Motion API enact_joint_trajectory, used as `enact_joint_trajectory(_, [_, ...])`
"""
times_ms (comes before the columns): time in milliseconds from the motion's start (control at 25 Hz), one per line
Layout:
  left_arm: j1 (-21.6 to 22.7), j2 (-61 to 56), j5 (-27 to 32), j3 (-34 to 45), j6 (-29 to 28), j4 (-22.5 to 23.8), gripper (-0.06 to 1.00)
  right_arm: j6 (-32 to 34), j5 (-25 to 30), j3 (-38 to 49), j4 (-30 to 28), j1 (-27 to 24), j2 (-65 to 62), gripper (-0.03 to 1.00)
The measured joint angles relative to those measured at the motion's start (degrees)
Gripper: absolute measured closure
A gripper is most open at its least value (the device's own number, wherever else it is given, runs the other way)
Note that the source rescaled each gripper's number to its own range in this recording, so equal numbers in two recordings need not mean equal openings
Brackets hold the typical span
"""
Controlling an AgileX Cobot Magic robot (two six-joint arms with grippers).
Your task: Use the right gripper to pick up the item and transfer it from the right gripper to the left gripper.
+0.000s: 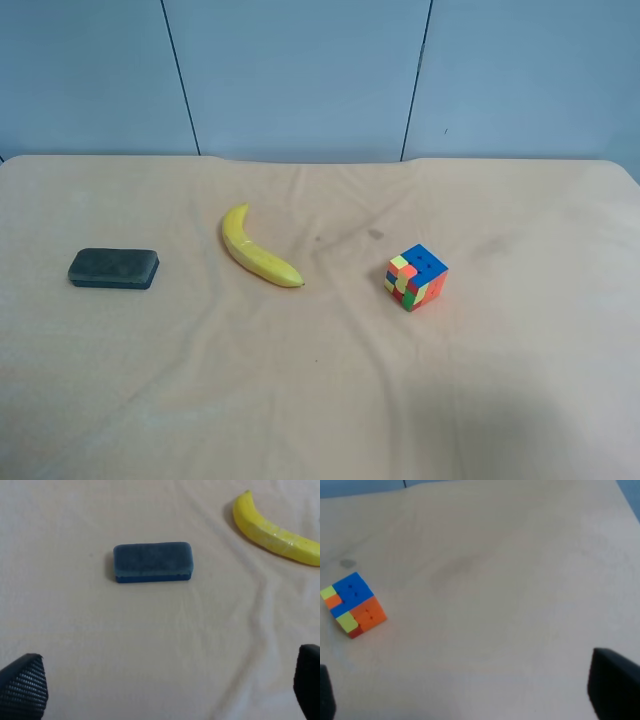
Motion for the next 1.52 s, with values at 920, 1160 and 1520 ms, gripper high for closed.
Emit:
enact_joint_trajectory(920, [0.0, 0.0, 0.0, 0.0, 0.0, 0.0, -0.06, 0.0, 0.0, 0.0, 0.0, 0.0, 0.0, -0.03])
enact_joint_trajectory(1160, [0.0, 0.0, 0.0, 0.0, 0.0, 0.0, -0.06, 0.0, 0.0, 0.0, 0.0, 0.0, 0.0, -0.03])
enact_joint_trajectory(1520, [0.0, 0.0, 0.0, 0.0, 0.0, 0.0, -0.06, 0.0, 0.0, 0.0, 0.0, 0.0, 0.0, -0.03])
